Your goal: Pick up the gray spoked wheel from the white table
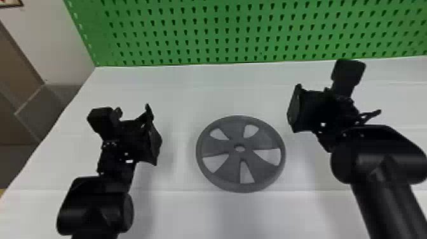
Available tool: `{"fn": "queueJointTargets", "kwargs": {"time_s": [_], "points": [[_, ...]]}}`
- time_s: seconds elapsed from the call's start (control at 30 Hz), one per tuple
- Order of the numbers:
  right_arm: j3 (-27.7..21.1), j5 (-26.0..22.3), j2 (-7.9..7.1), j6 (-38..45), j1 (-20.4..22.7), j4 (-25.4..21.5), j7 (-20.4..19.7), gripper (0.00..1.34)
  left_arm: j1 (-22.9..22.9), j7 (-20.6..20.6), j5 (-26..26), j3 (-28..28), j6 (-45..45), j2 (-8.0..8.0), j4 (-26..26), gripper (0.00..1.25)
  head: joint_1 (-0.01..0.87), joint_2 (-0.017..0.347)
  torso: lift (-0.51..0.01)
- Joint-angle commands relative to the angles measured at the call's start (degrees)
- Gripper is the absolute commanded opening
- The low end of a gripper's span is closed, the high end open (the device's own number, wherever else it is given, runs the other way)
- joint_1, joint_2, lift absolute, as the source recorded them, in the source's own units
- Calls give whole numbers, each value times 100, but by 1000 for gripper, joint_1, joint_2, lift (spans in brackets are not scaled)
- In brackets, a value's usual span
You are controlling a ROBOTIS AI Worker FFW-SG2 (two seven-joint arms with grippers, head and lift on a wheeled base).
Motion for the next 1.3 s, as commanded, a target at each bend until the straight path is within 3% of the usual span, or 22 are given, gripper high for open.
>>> {"fn": "queueJointTargets", "kwargs": {"time_s": [0.0,0.3,0.4,0.5,0.63,0.77,1.0,1.1,1.27], "points": [[65,261,-28,1065,-258,-454,-227,847,8,0,0,9,-4,0,0,873,784,129,-64],[364,217,-265,3561,-1243,-603,-271,847,-1,0,0,0,-13,0,0,871,784,129,-64],[224,313,-142,4132,-1498,-506,-271,847,-1,0,0,0,-13,0,0,873,784,129,-64],[294,278,-186,4238,-1638,-392,-271,847,8,0,9,9,-13,0,0,873,784,129,-64],[-14,-346,-195,4862,-2060,153,-271,847,8,0,9,0,-22,0,0,873,784,129,-64],[-84,-319,-160,5248,-2315,487,-271,847,-1,0,9,-18,-22,0,0,871,784,129,-64],[-304,-1304,-362,5468,-2675,1418,-306,847,8,0,0,-27,-22,0,0,873,784,129,-64],[-242,-1717,-459,5723,-2860,1717,-631,847,8,0,-26,-35,-22,9,0,873,784,129,-64],[4,-1849,-520,5890,-3106,2069,-868,847,-1,0,-53,-44,-22,9,0,873,784,129,-64]]}}
